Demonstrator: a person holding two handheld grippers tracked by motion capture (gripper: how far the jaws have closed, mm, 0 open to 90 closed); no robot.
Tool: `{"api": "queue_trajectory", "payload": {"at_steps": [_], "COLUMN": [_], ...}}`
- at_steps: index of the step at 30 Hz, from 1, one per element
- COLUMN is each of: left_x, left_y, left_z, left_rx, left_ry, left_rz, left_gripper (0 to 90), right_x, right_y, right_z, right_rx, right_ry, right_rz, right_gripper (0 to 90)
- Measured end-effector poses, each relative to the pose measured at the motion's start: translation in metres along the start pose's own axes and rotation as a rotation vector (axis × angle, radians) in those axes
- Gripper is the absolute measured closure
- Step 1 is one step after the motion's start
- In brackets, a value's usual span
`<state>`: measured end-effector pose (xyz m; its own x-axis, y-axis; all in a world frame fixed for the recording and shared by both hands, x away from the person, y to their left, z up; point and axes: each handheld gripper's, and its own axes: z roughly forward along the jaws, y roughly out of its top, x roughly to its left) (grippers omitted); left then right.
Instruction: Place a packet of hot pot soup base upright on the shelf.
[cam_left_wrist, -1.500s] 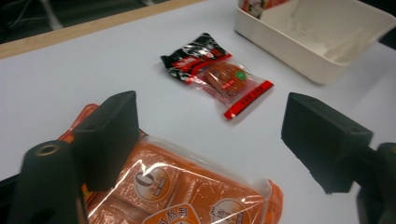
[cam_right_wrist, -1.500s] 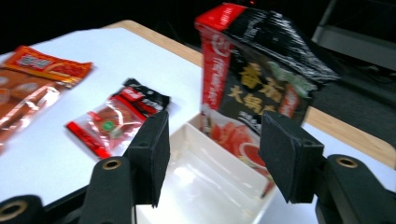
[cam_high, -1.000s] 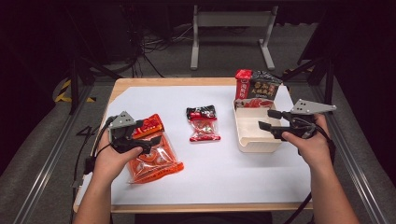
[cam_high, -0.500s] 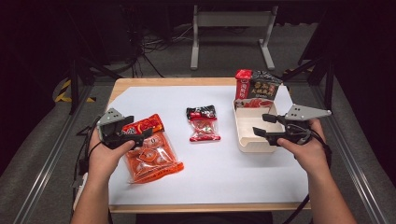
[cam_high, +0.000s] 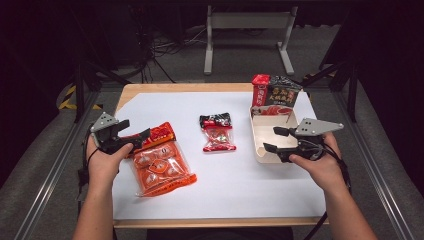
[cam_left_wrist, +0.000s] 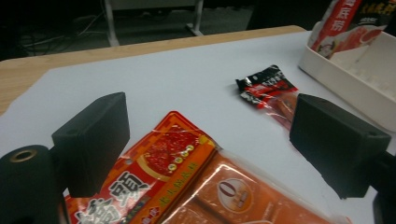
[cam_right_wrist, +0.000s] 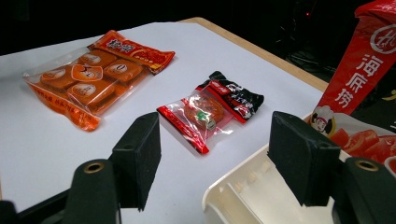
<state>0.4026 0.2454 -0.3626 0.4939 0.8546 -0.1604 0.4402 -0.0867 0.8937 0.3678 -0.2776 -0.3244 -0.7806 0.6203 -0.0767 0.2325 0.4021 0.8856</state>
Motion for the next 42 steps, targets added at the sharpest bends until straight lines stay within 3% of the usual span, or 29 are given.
{"api": "queue_trajectory", "payload": {"at_steps": [8, 11, 27, 42], "left_x": [0.018, 0.026, 0.055, 0.067], "left_y": [-0.012, -0.02, -0.052, -0.065], "left_z": [0.008, 0.014, 0.032, 0.036], "left_rx": [-0.003, -0.01, 0.103, 0.203], "left_ry": [0.044, 0.056, 0.166, 0.207], "left_rz": [-0.024, -0.075, -0.148, -0.219], "left_gripper": [14.3, 15.0, 15.8, 14.7], "right_x": [0.003, 0.004, 0.011, 0.014], "right_y": [-0.001, -0.001, -0.003, -0.005], "right_z": [0.004, 0.007, 0.019, 0.024], "right_rx": [0.004, 0.008, 0.042, 0.059], "right_ry": [0.007, 0.009, 0.024, 0.03], "right_rz": [-0.014, -0.024, -0.056, -0.065], "right_gripper": [34.3, 34.1, 33.2, 32.3]}}
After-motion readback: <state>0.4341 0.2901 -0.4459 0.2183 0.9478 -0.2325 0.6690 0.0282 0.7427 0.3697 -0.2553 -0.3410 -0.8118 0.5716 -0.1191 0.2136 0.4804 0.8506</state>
